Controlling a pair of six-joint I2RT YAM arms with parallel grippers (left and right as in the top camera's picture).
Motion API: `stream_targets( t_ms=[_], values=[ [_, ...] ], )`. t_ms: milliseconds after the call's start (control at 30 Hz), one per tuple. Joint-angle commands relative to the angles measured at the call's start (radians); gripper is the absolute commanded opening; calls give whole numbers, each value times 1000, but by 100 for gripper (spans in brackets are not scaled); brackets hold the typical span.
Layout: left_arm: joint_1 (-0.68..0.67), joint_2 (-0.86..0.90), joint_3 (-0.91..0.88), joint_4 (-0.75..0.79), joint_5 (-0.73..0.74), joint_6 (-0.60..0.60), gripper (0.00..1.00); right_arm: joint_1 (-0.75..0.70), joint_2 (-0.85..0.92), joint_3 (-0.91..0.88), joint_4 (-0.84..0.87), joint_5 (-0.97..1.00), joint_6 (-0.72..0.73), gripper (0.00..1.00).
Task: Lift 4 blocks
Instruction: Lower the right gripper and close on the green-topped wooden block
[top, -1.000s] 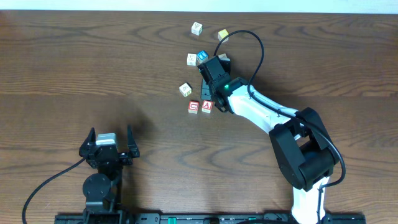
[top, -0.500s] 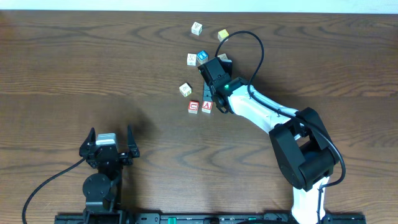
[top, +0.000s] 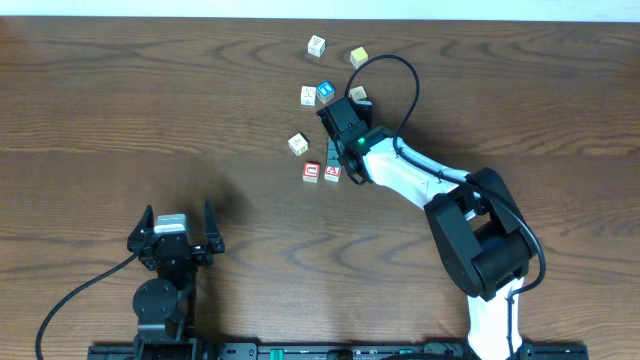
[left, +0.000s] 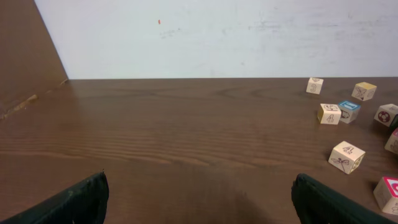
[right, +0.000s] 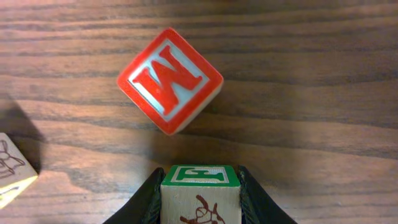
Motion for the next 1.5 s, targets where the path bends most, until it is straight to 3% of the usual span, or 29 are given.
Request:
stream_targets(
  t_ms=[0, 200, 333, 533, 700, 1100, 1467],
  values=[
    [-2, -3, -21, -37, -5, -2, 94, -18, 15, 13, 16, -8, -37, 22],
    [-2, -3, -21, -37, -5, -2, 94, -19, -61, 18, -37, -6, -41, 11],
    [-2, -3, -21, -37, -5, -2, 94, -20, -181, 18, -158, 54, -52, 4],
    [-2, -3, -21, -37, -5, -2, 94, -20, -393, 17, -283, 66, -81, 6],
    [-2, -3, -21, -37, -5, -2, 94, -11, -448, -29, -361, 51, -76, 1],
    [-2, -3, -21, -37, -5, -2, 94, 78, -451, -447, -48, -34, 58, 1],
    [-2, -3, -21, -38, -5, -2, 94, 193, -449, -497, -14, 3, 287, 7]
  ],
)
